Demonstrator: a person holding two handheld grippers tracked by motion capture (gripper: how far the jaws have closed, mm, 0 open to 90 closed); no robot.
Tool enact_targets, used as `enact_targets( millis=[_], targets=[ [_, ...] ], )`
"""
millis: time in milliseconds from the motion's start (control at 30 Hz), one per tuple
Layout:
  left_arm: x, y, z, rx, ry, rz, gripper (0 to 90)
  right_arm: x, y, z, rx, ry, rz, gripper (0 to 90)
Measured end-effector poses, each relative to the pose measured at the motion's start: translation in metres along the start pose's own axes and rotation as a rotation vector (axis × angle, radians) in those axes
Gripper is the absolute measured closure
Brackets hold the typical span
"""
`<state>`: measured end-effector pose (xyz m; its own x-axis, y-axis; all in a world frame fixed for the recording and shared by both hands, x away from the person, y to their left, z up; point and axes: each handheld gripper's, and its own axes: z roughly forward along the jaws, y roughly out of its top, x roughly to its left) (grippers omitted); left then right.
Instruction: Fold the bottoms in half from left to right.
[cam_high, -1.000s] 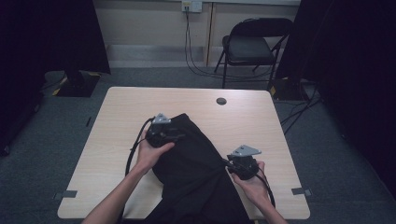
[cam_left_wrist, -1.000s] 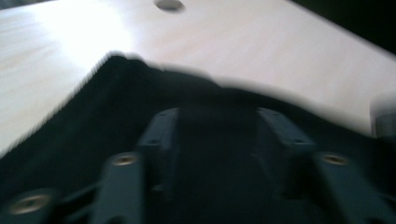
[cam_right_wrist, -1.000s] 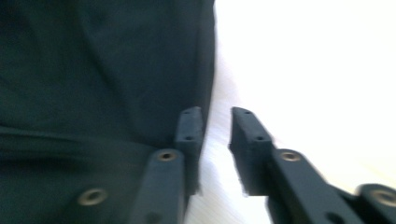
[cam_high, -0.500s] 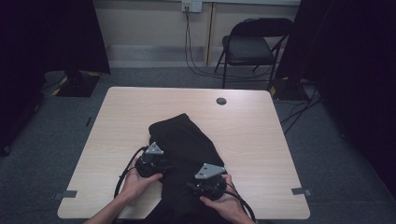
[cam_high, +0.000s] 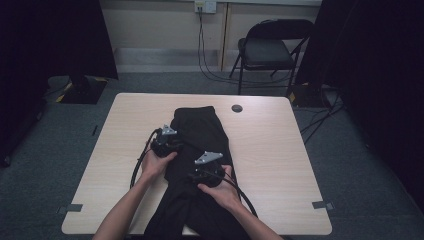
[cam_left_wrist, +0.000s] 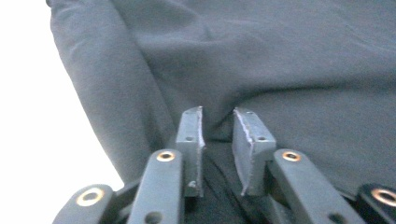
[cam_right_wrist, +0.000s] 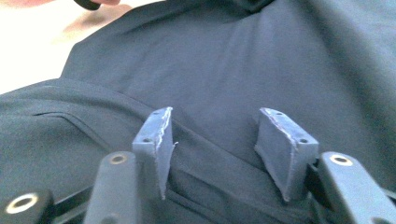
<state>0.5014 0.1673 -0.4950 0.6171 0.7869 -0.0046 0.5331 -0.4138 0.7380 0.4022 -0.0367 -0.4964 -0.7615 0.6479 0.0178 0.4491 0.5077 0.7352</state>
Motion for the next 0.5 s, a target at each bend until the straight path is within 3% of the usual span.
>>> enact_targets(
  millis=[33, 100, 133, 200, 267, 333, 400, 433, 500],
  targets=[
    [0.002, 0.003, 0.001, 0.014, 0.012, -0.004, 65.4, -0.001, 0.004, 0.001, 0.0, 0.009, 0.004, 43.8],
    [0.002, 0.005, -0.001, 0.04, 0.006, -0.011, 61.3, 0.001, 0.008, -0.004, -0.033, 0.052, -0.006, 44.4],
    [0.0, 0.006, -0.004, 0.036, -0.011, -0.034, 56.2, 0.003, 0.01, -0.008, -0.05, 0.077, -0.017, 44.7],
    [-0.007, 0.003, -0.017, 0.011, -0.062, -0.025, 55.2, 0.01, 0.013, -0.018, -0.077, 0.129, -0.052, 45.5],
    [-0.014, 0.0, -0.033, -0.022, -0.077, -0.009, 55.3, 0.017, 0.014, -0.024, -0.088, 0.172, -0.078, 45.5],
    [-0.02, -0.004, -0.046, -0.04, -0.099, -0.026, 56.1, 0.022, 0.014, -0.027, -0.093, 0.199, -0.091, 45.3],
    [-0.028, -0.011, -0.057, -0.006, -0.138, -0.015, 56.4, 0.028, 0.012, -0.025, -0.087, 0.234, -0.101, 45.8],
    [-0.032, -0.016, -0.06, 0.009, -0.155, 0.01, 56.4, 0.031, 0.012, -0.023, -0.072, 0.219, -0.117, 46.0],
    [-0.04, -0.027, -0.062, 0.018, -0.172, 0.013, 56.3, 0.033, 0.01, -0.018, -0.061, 0.22, -0.135, 47.1]
  ],
)
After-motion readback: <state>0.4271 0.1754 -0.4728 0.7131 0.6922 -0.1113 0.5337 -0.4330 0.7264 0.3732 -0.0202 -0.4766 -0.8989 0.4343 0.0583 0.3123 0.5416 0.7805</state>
